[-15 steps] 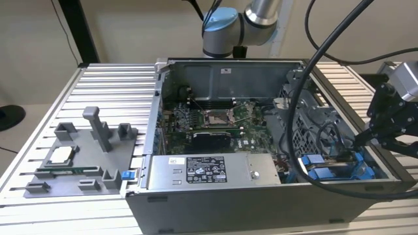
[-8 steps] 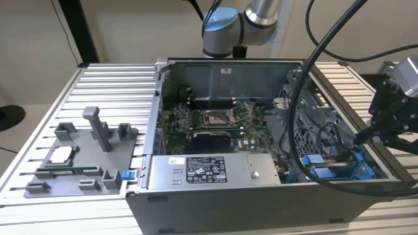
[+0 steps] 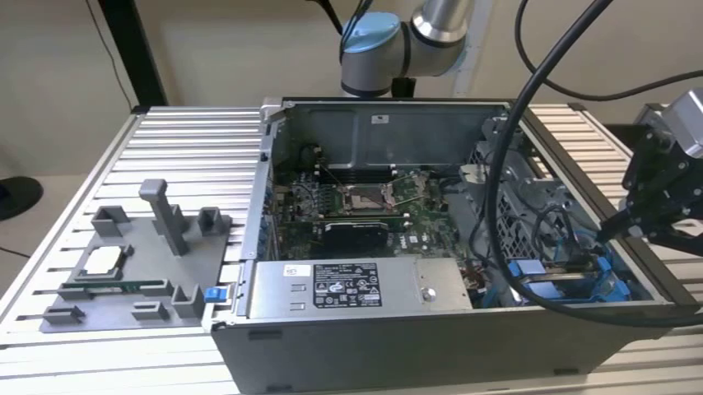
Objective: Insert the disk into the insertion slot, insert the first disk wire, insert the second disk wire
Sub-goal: 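Insert the second disk wire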
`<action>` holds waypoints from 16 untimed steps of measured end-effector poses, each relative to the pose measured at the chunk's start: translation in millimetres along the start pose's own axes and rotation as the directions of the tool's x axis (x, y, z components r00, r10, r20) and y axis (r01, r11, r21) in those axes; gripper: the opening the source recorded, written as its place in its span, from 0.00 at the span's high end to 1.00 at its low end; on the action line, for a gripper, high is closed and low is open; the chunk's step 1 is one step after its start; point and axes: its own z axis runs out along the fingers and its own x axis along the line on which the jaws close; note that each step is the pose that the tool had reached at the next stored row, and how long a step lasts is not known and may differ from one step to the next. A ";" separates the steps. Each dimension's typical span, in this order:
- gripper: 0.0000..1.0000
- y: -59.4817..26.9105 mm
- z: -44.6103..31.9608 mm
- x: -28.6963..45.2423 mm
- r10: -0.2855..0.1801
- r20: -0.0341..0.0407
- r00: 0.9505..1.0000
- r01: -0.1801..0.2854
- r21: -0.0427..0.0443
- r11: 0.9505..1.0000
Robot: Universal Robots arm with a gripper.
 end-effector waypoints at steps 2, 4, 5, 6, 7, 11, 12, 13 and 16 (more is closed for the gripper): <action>1.00 0.1 -0.7 -0.2 0.000 0.000 1.000 0.000 0.000 1.000; 1.00 0.2 -1.3 -0.4 0.000 0.000 1.000 0.000 0.000 1.000; 1.00 0.3 -1.6 -0.4 0.000 0.000 1.000 0.000 0.000 1.000; 1.00 0.3 -1.8 -0.5 0.000 0.000 1.000 0.000 0.000 1.000; 1.00 0.4 -1.9 -0.5 0.000 0.000 1.000 0.000 0.000 1.000; 1.00 0.5 -2.9 -0.8 0.000 0.000 1.000 0.000 0.000 1.000; 1.00 0.6 -3.3 -0.9 0.000 0.000 1.000 0.000 0.000 1.000; 1.00 0.6 -3.4 -0.9 0.000 0.000 1.000 0.000 0.000 1.000; 1.00 0.7 -4.3 -1.2 0.000 0.000 1.000 0.000 0.000 1.000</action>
